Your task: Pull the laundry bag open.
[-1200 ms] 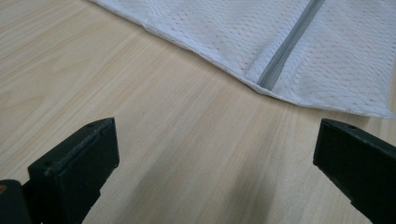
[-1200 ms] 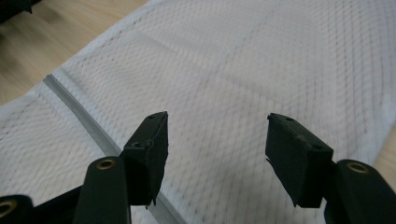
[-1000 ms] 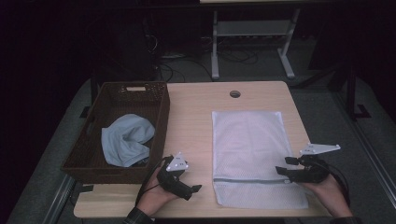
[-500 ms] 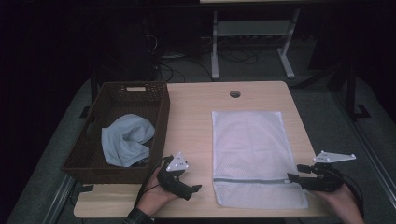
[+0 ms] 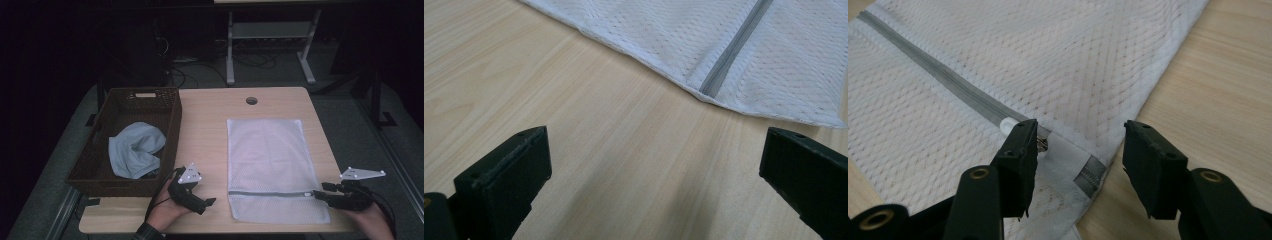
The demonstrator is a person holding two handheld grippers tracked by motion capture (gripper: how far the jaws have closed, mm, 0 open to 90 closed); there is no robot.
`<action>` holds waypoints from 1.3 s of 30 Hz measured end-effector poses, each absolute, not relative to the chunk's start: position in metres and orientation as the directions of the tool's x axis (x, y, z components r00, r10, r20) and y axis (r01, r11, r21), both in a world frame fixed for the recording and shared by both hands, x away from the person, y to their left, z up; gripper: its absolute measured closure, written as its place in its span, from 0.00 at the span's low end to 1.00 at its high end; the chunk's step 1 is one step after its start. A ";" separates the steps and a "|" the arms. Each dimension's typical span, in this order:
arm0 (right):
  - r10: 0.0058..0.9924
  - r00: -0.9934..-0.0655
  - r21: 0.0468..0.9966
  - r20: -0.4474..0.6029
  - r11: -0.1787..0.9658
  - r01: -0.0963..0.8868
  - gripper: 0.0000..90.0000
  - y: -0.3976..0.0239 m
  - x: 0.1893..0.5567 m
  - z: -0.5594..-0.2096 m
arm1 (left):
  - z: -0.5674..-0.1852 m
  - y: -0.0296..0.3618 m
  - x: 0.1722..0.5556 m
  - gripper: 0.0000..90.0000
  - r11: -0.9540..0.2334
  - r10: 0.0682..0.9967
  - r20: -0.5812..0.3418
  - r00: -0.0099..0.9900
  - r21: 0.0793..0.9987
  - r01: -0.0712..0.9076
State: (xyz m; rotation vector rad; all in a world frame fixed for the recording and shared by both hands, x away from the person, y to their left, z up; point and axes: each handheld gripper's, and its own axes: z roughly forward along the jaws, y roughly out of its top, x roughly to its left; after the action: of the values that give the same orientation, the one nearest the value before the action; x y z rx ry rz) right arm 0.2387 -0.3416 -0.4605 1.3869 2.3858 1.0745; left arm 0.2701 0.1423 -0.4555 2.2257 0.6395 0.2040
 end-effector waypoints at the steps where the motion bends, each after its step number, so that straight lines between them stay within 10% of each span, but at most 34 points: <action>1: 0.813 -0.549 0.660 0.192 0.307 0.686 0.54 -0.341 0.239 -0.461 | -0.456 0.142 0.270 0.00 -0.558 0.507 -0.059 0.860 0.738 0.379; 26: 0.805 -0.574 0.639 0.153 0.362 0.678 0.91 -0.331 0.236 -0.466 | -0.455 0.142 0.270 0.00 -0.560 0.503 -0.057 0.862 0.738 0.376; 39: 0.787 -0.584 0.694 0.199 0.308 0.651 0.93 -0.328 0.239 -0.456 | -0.449 0.134 0.272 0.00 -0.547 0.484 -0.076 0.872 0.752 0.369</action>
State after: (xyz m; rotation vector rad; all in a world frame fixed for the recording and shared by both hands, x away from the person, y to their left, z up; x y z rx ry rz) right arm 0.2387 -0.3284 -0.4555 1.3310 2.3918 1.1375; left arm 0.2716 0.1337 -0.4492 2.2079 0.6130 0.1772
